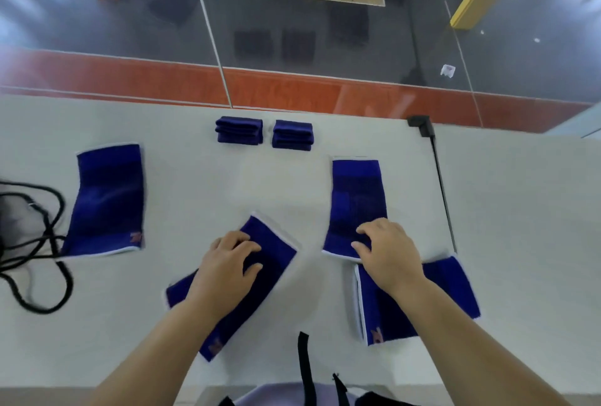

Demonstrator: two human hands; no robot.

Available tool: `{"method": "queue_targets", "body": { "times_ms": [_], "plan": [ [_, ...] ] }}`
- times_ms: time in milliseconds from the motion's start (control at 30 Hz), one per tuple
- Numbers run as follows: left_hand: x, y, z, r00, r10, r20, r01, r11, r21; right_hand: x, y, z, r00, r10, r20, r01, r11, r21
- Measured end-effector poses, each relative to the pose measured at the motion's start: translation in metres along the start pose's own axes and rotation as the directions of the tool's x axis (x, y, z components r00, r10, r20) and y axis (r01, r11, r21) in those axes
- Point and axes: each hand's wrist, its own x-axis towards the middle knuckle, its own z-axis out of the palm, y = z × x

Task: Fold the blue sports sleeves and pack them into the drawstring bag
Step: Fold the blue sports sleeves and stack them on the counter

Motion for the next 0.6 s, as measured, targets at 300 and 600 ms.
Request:
{"method": "queue_targets", "body": {
  "times_ms": [300,600],
  "plan": [
    [-0.037,-0.015,0.025,0.997,-0.016,0.069,0.004,0.984,0.176,-0.003,0.006,0.015,0.990,-0.054,0.131,0.069,0.991,-0.115],
    [-0.050,-0.031,-0.004,0.974,-0.211,0.086,0.197,0.970,0.144,-0.005,-0.026,0.025,0.971,-0.159,0.181,0.181,0.977,-0.115]
  ]
}}
